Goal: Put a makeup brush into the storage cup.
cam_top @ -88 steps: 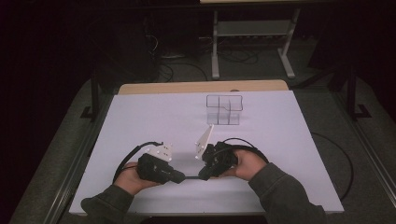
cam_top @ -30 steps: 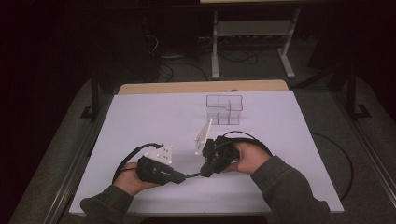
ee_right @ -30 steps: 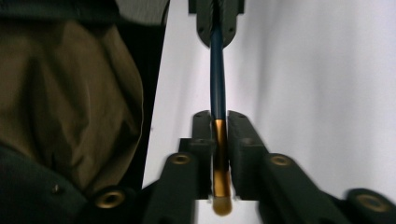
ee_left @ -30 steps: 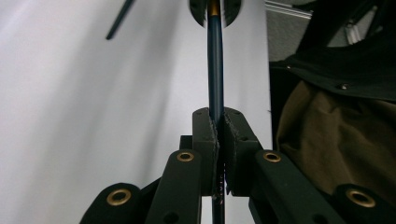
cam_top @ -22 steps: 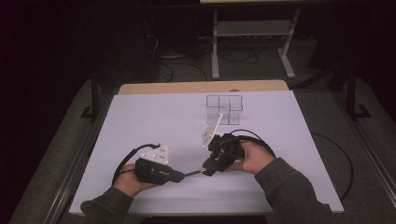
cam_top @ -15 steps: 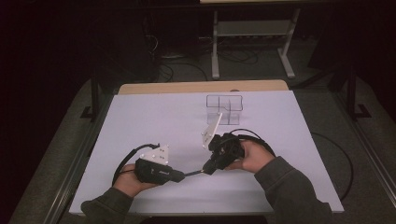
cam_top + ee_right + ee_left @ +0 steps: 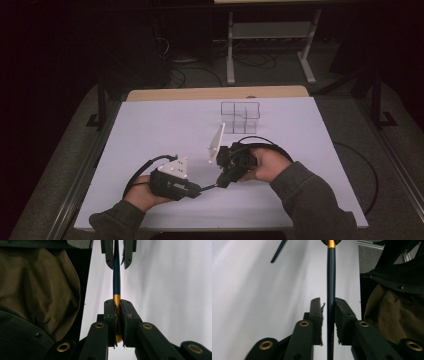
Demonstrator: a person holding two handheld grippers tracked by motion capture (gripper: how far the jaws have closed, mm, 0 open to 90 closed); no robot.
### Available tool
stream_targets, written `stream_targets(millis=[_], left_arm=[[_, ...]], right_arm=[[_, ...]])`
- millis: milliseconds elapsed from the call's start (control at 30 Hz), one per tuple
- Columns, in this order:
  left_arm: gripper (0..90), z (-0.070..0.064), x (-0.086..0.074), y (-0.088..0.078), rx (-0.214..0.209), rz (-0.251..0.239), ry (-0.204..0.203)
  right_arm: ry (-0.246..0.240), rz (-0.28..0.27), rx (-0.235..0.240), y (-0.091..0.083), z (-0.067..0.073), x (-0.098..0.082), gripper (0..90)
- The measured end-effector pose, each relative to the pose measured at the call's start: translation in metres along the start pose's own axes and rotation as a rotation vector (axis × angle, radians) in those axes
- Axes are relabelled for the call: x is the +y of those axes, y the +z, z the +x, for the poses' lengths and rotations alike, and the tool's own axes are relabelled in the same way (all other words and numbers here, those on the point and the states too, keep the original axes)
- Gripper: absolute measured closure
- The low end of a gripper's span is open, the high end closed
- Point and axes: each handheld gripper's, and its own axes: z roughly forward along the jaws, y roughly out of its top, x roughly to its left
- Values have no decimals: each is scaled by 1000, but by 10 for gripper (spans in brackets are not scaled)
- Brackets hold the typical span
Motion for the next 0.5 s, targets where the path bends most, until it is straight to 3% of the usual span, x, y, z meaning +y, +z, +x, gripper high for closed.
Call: stream_targets(millis=[67,200,300,500], left_arm=[[830,-1,0,0,-4,-1,0],[836,-2,-2,-2,8,-27,-5],[837,-1,-7,-4,18,-60,-20],[837,1,-16,-6,44,-127,-50]], right_arm=[[-1,-3,-9,-2,1,3,832],[19,-37,-5,-5,1,1,818],[58,-118,-2,-8,-3,-5,705],[119,-223,-10,-9,-8,-22,643]])
